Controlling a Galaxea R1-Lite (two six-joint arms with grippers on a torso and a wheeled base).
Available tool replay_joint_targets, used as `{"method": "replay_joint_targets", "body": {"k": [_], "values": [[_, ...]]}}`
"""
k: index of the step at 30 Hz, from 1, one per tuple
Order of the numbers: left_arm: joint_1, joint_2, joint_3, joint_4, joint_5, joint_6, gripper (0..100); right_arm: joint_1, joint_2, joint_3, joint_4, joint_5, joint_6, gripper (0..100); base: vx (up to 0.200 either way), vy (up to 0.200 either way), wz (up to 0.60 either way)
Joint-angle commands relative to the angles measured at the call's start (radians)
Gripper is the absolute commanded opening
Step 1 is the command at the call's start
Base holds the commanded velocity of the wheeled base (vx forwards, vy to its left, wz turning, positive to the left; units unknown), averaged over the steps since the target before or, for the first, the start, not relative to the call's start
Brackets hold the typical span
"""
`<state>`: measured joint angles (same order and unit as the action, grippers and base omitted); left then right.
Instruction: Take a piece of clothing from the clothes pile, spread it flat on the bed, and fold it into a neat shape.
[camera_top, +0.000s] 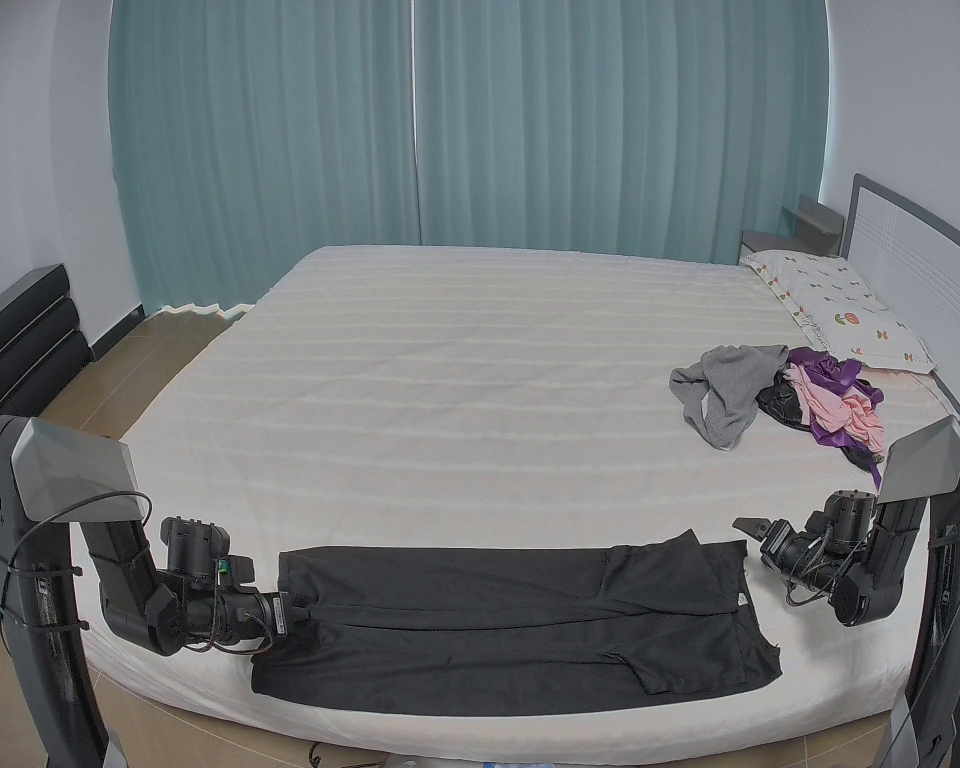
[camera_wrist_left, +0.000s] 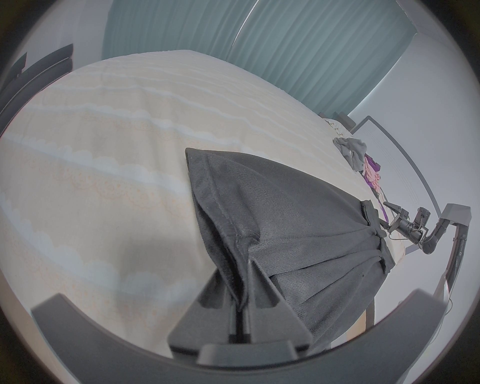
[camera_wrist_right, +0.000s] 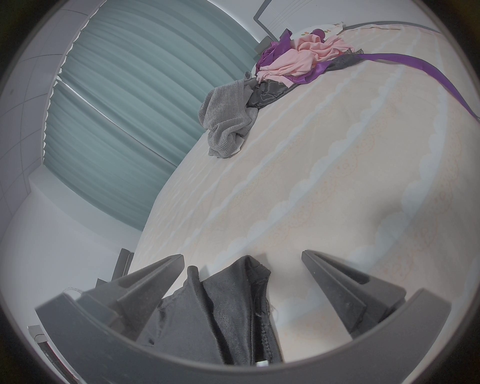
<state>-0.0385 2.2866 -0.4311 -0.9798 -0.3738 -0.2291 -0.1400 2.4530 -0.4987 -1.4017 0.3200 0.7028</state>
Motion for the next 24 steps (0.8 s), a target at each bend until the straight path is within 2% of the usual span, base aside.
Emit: {"method": "replay_joint_targets", "body": {"k": [1, 11, 14, 24], "values": [[0.008, -0.002, -0.005, -0.002, 0.001, -0.001, 0, -0.001, 0.000, 0.000, 0.000, 0.001, 0.000, 100, 0.000, 0.000, 0.00], [0.028, -0.019, -0.012, -0.002, 0.001, -0.010, 0, -0.003, 0.001, 0.000, 0.000, 0.001, 0.000, 100, 0.000, 0.000, 0.00], [0.028, -0.018, -0.014, -0.002, 0.001, -0.009, 0, -0.003, 0.001, 0.000, 0.000, 0.001, 0.000, 100, -0.200, 0.000, 0.00], [0.020, -0.010, -0.017, -0.030, 0.001, -0.009, 0, -0.003, 0.001, -0.001, 0.000, 0.001, 0.001, 100, 0.000, 0.000, 0.00]]}}
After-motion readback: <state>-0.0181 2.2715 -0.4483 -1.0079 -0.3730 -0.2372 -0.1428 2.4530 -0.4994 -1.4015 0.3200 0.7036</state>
